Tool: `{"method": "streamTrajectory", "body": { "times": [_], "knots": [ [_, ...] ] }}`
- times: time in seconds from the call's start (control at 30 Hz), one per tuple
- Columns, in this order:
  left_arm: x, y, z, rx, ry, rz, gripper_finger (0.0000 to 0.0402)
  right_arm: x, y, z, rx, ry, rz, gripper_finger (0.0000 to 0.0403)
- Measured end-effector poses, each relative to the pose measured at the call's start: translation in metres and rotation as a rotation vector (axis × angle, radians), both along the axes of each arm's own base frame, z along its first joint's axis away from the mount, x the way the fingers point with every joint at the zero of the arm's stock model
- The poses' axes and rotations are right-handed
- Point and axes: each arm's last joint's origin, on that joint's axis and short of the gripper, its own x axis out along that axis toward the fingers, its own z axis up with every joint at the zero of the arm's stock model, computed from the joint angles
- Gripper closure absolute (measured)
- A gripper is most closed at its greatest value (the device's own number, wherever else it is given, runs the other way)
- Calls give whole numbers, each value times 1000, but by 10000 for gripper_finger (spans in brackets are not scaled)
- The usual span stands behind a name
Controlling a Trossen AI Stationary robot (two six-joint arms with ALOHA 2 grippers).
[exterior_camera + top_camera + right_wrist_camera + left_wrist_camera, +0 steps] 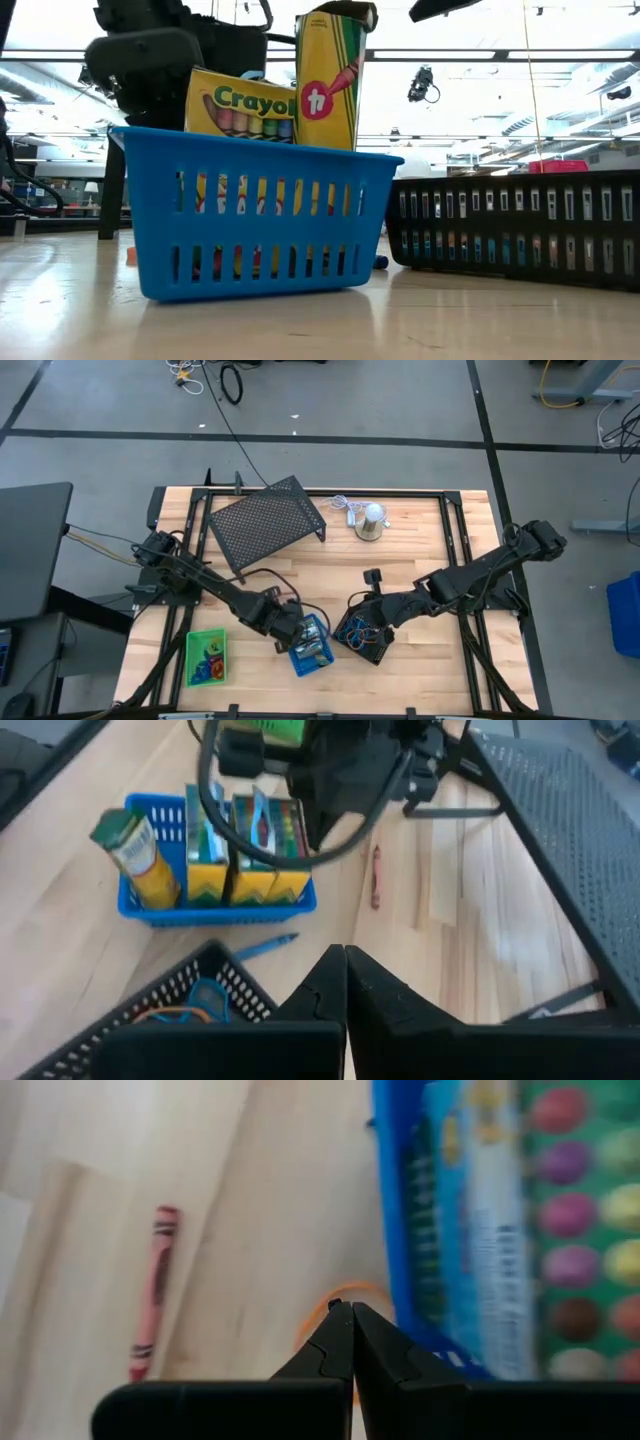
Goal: Pick & Place Office Desk Supplies
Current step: Adjust the blue bin, then put the black bin with rubber bands on the shelf
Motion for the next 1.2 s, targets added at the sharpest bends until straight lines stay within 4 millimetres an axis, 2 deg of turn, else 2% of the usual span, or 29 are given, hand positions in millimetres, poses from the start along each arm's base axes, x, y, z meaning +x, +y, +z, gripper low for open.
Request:
{"method": "streamTrajectory", "body": {
  "times": [0.47,0.7,0.8,0.97,1.07,1.2],
  "knots": [
    [16,-12,6,-158,-118,-167,401,-1,-1,-1,-6,15,-1,403],
    [26,-19,13,-229,-230,-258,401,2,-5,-2,63,46,54,403],
    [26,-17,14,-137,-262,-215,401,4,-9,-2,95,61,76,403],
    [13,-15,28,128,-323,-110,401,10,-21,-3,132,80,108,402],
    [1,-25,43,261,-388,-133,401,23,-34,-8,187,76,142,398],
    [-19,-44,65,363,-482,-191,401,52,-51,-24,301,38,260,397]
  ]
}}
